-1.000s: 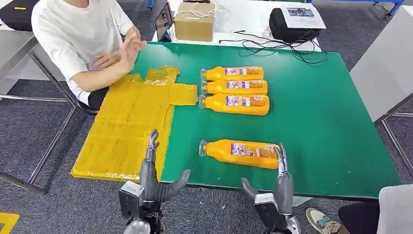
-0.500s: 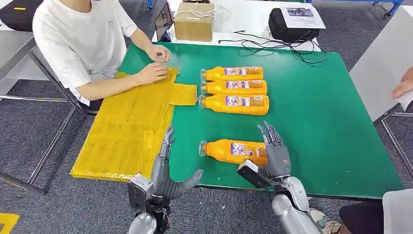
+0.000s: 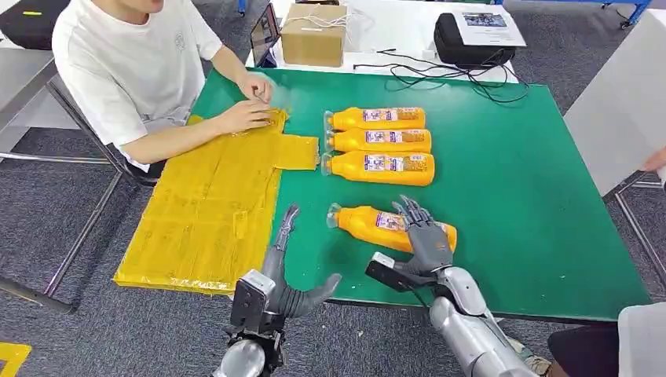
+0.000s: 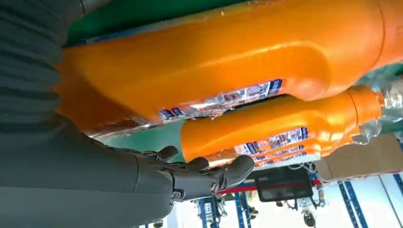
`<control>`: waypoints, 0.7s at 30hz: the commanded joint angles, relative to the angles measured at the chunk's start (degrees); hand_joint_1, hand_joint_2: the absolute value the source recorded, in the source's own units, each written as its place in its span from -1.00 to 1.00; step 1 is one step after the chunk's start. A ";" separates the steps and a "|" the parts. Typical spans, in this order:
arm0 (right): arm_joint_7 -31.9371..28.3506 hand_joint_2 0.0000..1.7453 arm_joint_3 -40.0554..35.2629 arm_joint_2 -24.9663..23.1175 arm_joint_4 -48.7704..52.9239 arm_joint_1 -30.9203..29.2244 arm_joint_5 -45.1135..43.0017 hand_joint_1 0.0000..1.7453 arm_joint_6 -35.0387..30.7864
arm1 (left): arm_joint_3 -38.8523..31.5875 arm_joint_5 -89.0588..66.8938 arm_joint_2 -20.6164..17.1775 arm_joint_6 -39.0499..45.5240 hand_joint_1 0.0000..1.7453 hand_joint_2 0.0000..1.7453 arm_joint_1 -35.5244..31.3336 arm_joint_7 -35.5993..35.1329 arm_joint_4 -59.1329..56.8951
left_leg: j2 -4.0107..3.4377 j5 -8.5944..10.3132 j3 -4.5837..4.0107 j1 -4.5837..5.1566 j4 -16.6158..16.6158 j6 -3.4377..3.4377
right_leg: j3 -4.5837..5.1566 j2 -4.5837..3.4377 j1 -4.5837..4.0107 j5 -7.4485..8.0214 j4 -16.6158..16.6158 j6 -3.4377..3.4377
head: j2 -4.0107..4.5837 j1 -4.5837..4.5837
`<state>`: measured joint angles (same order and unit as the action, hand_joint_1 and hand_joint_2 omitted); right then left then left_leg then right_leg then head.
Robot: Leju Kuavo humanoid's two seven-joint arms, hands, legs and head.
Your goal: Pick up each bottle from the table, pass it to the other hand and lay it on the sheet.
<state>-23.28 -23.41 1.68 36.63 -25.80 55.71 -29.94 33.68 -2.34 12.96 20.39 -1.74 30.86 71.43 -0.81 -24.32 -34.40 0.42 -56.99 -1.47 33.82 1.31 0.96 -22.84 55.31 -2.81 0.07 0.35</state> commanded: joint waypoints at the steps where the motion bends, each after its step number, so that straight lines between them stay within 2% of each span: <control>1: 0.34 1.00 -2.53 -0.38 -6.12 -3.41 0.15 -1.00 -0.22 | 0.98 0.07 -0.78 -0.02 -1.00 1.00 -2.11 -0.02 -3.46 | 0.00 -0.02 0.09 0.00 0.03 0.05 | -0.07 -0.07 0.00 -0.01 -0.02 0.05 | 0.00 -0.02; 7: 3.97 1.00 -5.68 -1.31 -9.50 -5.77 1.01 -1.00 8.17 | 1.19 1.92 -0.94 -2.69 -1.00 1.00 -2.04 -2.10 -2.69 | -0.08 -0.13 0.28 -0.06 -0.02 0.12 | -0.23 -0.25 -0.04 -0.08 0.01 0.13 | 0.00 0.00; 9: 7.38 1.00 -8.21 -0.68 -10.98 -6.54 2.78 -1.00 12.54 | 0.65 1.56 -1.00 -2.25 -1.00 1.00 -1.68 -2.39 -2.02 | -0.04 -0.05 0.17 -0.03 0.02 0.07 | -0.13 -0.17 -0.02 -0.02 -0.01 0.07 | 0.00 0.00; 13: 15.76 1.00 -10.65 -1.08 -11.08 -7.13 6.45 -1.00 12.39 | -0.74 0.63 -1.42 -0.73 -1.00 1.00 0.27 -2.90 -0.05 | -0.07 -0.10 0.39 -0.08 0.01 0.12 | -0.31 -0.24 -0.06 -0.05 -0.04 0.14 | 0.00 0.00; 17: 23.63 1.00 -14.49 -1.79 -6.91 -7.66 12.96 -1.00 11.02 | -1.67 -0.74 -1.88 0.03 -1.00 1.00 1.95 -3.70 2.77 | -0.32 -0.11 0.61 -0.12 0.01 0.18 | -0.45 -0.39 -0.09 -0.01 -0.02 0.22 | 0.00 0.00; 21: 31.27 1.00 -14.40 -3.09 -6.20 -9.26 15.69 -1.00 15.40 | -2.61 -1.17 -2.11 -0.30 -1.00 1.00 2.96 -5.68 4.83 | -0.33 0.00 0.52 -0.04 0.03 0.11 | -0.38 -0.30 -0.03 0.06 -0.02 0.14 | 0.00 0.00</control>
<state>-0.93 -32.35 0.39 31.87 -32.21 67.70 -18.75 33.07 -2.89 12.79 20.37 -0.39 27.54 73.27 -1.07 -24.29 -33.92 0.41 -56.97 -1.42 33.43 1.19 0.96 -22.80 55.28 -2.75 0.07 0.35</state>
